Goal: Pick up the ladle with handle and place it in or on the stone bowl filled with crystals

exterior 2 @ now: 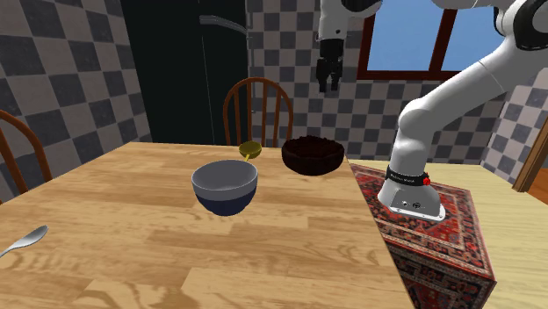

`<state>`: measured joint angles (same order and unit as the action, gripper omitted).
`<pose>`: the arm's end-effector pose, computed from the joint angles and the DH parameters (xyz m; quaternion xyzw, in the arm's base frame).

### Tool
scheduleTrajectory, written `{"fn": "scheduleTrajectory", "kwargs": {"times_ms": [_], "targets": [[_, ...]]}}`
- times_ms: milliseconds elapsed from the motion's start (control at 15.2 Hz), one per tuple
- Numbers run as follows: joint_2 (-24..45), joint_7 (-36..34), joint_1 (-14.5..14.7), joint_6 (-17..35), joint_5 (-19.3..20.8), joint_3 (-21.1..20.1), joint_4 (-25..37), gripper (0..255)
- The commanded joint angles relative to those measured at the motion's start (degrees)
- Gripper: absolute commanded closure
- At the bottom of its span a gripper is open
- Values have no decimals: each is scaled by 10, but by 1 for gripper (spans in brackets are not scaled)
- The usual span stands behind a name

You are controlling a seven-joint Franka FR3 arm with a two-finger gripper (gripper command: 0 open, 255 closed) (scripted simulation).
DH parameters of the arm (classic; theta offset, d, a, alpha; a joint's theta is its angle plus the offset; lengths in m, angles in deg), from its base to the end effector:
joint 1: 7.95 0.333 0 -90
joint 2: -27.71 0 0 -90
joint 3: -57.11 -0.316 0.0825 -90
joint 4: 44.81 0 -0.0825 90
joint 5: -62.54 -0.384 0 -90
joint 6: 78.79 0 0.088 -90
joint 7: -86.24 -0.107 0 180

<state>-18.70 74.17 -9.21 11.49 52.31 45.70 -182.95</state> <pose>0.2939 0.0875 0.5658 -0.9984 0.0504 0.0200 0.0143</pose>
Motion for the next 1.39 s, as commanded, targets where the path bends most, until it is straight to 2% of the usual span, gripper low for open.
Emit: {"fn": "scheduleTrajectory", "kwargs": {"times_ms": [0,462,792,1056,1188,1320], "targets": [[16,-67,-5,23,-20,-42,-3,0],[111,-281,-42,100,-56,-181,27,0],[218,-445,-93,153,-37,-284,80,0],[333,-596,-143,188,26,-370,139,0],[407,-685,-164,199,81,-409,174,0],[491,-781,-168,200,151,-433,214,0]]}}
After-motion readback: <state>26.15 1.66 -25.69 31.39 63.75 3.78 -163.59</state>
